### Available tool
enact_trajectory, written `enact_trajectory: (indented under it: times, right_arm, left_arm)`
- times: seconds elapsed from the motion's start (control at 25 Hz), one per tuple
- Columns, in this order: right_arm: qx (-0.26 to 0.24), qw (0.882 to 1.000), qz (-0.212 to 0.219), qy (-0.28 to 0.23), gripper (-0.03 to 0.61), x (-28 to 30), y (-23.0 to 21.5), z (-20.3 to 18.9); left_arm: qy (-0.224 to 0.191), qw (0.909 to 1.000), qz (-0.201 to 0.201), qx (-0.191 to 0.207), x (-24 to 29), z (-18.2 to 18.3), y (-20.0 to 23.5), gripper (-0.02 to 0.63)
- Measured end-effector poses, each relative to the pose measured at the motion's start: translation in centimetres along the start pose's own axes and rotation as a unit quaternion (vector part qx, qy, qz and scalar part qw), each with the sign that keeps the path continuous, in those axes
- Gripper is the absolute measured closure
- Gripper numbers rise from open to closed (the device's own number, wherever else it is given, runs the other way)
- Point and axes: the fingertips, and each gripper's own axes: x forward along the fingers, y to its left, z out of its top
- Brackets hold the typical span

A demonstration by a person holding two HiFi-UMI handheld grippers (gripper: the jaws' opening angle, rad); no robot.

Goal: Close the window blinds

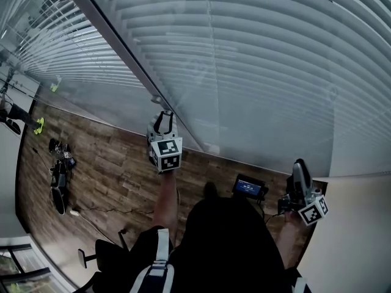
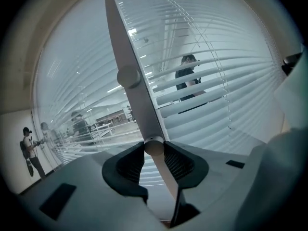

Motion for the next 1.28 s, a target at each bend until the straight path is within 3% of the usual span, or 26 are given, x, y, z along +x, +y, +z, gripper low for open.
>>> enact_trajectory:
  times: [0.12, 0.2, 0.28, 0.4, 0.48, 0.56, 0.64, 0.76, 0.88, 1.04, 1.28]
  right_arm:
    - [-0.001, 1.000, -0.002, -0.002, 0.505, -0.2, -0.1, 0.1]
    - [0.000, 1.000, -0.004, -0.003, 0.505, -0.3, -0.2, 0.0]
    - [0.000, 1.000, -0.006, -0.003, 0.505, -0.5, -0.3, 0.0]
    - [0.000, 1.000, -0.007, -0.005, 0.505, -0.5, -0.3, 0.1]
    - [0.000, 1.000, -0.005, -0.005, 0.505, -0.4, -0.2, 0.1]
    - [0.000, 1.000, -0.004, -0.005, 0.505, -0.3, -0.1, 0.1]
    - [0.000, 1.000, -0.006, -0.004, 0.505, -0.4, -0.2, 0.0]
    - [0.001, 1.000, -0.008, -0.004, 0.505, -0.5, -0.3, 0.0]
    - [0.001, 1.000, -0.005, -0.004, 0.505, -0.7, -0.6, -0.2]
    - [0.002, 1.000, -0.003, -0.004, 0.505, -0.9, -1.0, -0.7]
    - [0.004, 1.000, -0.001, -0.004, 0.505, -1.2, -1.1, -1.0]
  left_arm:
    - [-0.025, 0.9932, -0.032, -0.109, -0.3, 0.2, -0.1, 0.436]
    - [-0.044, 0.9764, -0.059, -0.203, -0.5, 0.3, 0.1, 0.402]
    - [-0.059, 0.9597, -0.073, -0.265, -0.6, 0.2, 0.5, 0.402]
    - [-0.065, 0.9443, -0.086, -0.311, -0.3, 0.3, 0.9, 0.404]
    - [-0.063, 0.9421, -0.090, -0.317, -0.2, 0.2, 1.0, 0.474]
    - [-0.059, 0.9474, -0.085, -0.303, -0.2, 0.2, 0.9, 0.476]
    - [-0.049, 0.9596, -0.075, -0.267, -0.1, 0.2, 0.8, 0.477]
    - [-0.026, 0.9834, -0.047, -0.173, -0.1, 0.3, 0.5, 0.477]
    - [-0.004, 0.9965, -0.016, -0.082, -0.1, -0.1, 0.1, 0.477]
    - [0.013, 0.9999, 0.007, -0.002, 0.1, -0.8, -0.3, 0.477]
    - [0.022, 0.9981, 0.023, 0.052, 0.0, -0.9, -0.7, 0.477]
